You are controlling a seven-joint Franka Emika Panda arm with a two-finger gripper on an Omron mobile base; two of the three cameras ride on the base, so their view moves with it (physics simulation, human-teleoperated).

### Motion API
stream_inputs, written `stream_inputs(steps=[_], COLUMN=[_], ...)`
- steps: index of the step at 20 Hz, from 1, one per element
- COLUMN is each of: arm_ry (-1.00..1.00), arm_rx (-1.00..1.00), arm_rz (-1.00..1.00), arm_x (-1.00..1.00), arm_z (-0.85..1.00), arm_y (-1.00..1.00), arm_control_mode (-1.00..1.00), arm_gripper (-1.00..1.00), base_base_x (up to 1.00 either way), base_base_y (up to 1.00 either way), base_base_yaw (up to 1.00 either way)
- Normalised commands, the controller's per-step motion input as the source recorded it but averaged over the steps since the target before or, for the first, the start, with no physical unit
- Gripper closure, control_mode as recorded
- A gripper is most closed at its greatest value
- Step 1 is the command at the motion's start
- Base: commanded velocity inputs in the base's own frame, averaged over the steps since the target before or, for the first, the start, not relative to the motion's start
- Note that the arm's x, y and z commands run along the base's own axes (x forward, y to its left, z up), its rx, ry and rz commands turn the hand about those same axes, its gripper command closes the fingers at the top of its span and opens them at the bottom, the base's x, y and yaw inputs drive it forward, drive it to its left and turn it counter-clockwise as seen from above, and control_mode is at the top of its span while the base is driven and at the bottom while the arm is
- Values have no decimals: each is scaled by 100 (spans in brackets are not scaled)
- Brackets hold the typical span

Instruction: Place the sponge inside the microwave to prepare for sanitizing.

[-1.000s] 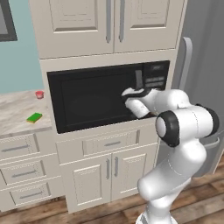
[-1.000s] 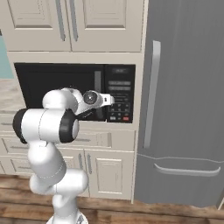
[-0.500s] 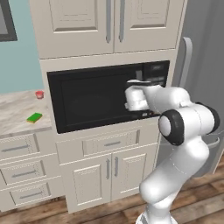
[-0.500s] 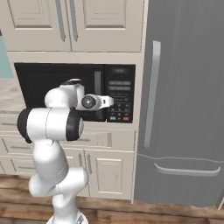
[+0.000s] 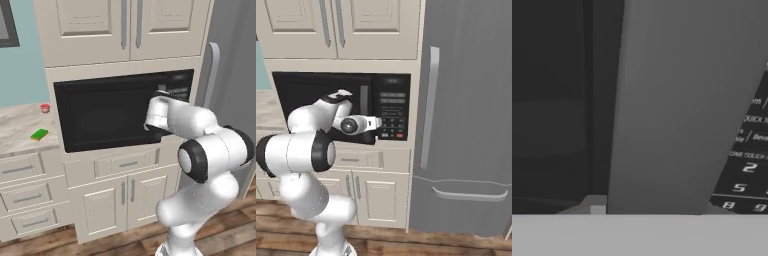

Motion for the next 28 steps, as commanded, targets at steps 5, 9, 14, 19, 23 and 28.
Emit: stream_inputs(steps=[5, 9, 14, 19, 23, 28], arm_ry=[1, 4, 1, 6, 19, 30], arm_rx=[0, 0, 1, 4, 15, 15], arm_rz=[-19, -16, -13, -7, 0, 0], arm_x=[-15, -41, -52, -45, -20, 0], arm_z=[3, 12, 0, 0, 12, 35], arm_y=[38, 11, 12, 19, 18, 29], arm_control_mode=[-100, -100, -100, -100, -100, -100], arm_gripper=[100, 100, 100, 100, 100, 100], base_base_x=[0, 0, 0, 0, 0, 0], base_base_y=[0, 0, 0, 0, 0, 0], base_base_yaw=[0, 0, 0, 0, 0, 0])
